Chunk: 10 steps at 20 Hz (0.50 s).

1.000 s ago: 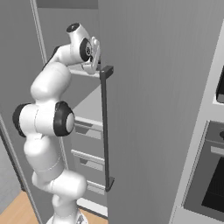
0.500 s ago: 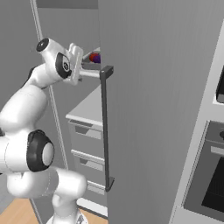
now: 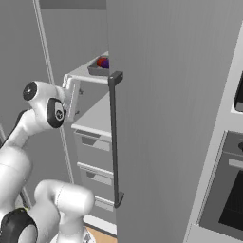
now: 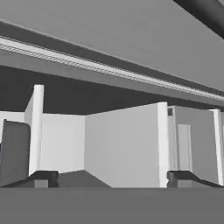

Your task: Take the meat container that has the chicken drumstick and place it on the second highest rack of the freezer. Then take the vegetable container that has the eggplant and bell pepper and place it on the highest rack of the freezer.

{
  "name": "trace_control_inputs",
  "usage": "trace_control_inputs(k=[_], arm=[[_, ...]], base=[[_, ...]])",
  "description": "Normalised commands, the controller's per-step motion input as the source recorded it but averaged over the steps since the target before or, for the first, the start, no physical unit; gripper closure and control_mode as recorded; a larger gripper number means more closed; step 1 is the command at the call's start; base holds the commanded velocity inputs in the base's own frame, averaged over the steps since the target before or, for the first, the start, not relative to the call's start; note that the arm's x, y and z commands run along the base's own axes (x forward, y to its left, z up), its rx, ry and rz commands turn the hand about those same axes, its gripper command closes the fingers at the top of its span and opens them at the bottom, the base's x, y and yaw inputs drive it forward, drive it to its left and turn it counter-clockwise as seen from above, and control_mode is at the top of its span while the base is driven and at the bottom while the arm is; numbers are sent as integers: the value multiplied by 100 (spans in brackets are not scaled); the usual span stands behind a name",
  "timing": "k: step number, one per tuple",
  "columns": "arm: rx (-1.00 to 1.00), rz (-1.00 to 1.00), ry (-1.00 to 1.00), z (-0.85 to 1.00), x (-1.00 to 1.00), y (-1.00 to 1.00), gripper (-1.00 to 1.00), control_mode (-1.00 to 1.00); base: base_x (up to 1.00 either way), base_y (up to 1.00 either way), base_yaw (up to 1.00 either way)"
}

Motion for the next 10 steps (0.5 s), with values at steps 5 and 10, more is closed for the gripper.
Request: trace_control_inputs(k=[5,10], arm=[[21,-3,-10,-8,-100,-6,-100,-100],[34,-23,2,0,-100,-20,-100,-100]], base=[[0,0,0],[0,0,0]])
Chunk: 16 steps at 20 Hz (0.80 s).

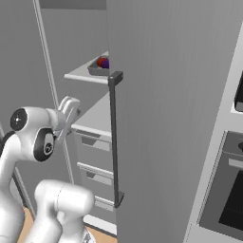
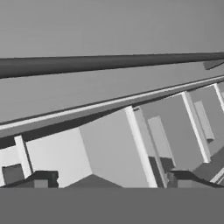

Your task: Take the meat container that has the chicken drumstick and place it on the second highest rack of the freezer. Then take the vegetable container that has the eggplant and bell pepper and place it on the highest rack of the freezer.

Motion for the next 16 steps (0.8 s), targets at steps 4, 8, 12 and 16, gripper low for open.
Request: trace_control_inputs(k=[4,8,12,16], arm=[[27,-25,20,-14,-100,-1,-100,-100],[8,-15,9,-19,-50,0,-100,100],[0,0,0,0,0,0,-100,100],[0,0,0,0,0,0,-100,100]], base=[[0,0,0],[-50,0,-15],[-100,-15,-37],[-100,-80,-44]])
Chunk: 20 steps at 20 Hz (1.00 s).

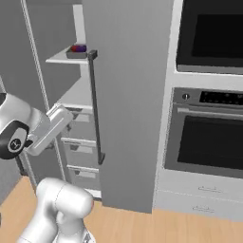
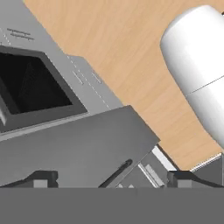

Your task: Take the meat container that has the chicken drumstick and place it on the second highest rack of the freezer. Then take the vegetable container that has the eggplant and bell pepper and place it on the highest rack of the freezer.

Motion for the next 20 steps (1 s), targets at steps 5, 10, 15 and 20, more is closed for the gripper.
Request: trace_control_inputs(k=[5,10,15,20], arm=[[0,0,0,0,0,0,-100,100],[0,0,0,0,0,0,-100,100],[0,0,0,0,0,0,-100,100],[0,0,0,0,0,0,-100,100]], base=[[-61,-100,-25],[-7,-100,-14],[16,-100,-7],[49,-100,1]])
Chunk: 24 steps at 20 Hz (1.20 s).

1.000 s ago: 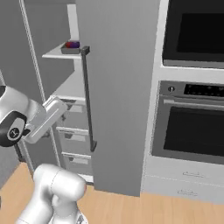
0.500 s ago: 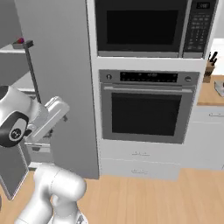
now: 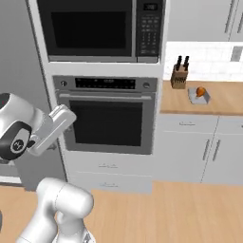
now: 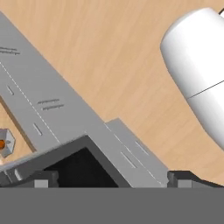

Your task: Take the meat container that has the chicken drumstick and place it on the second highest rack of the freezer. Then take the vegetable container that has the eggplant and bell pepper and place it on the highest rack of the freezer.

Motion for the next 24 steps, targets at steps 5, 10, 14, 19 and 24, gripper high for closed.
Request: trace_control_inputs(k=[5,10,14,19,24], arm=[[0,0,0,0,0,0,-100,100],[0,0,0,0,0,0,-100,100],[0,0,0,0,0,0,-100,100],[0,0,0,0,0,0,-100,100],[0,0,0,0,0,0,-100,100]], base=[[68,-100,-20],[100,-100,-1],[100,-100,0],[91,-87,26],[33,-36,54]])
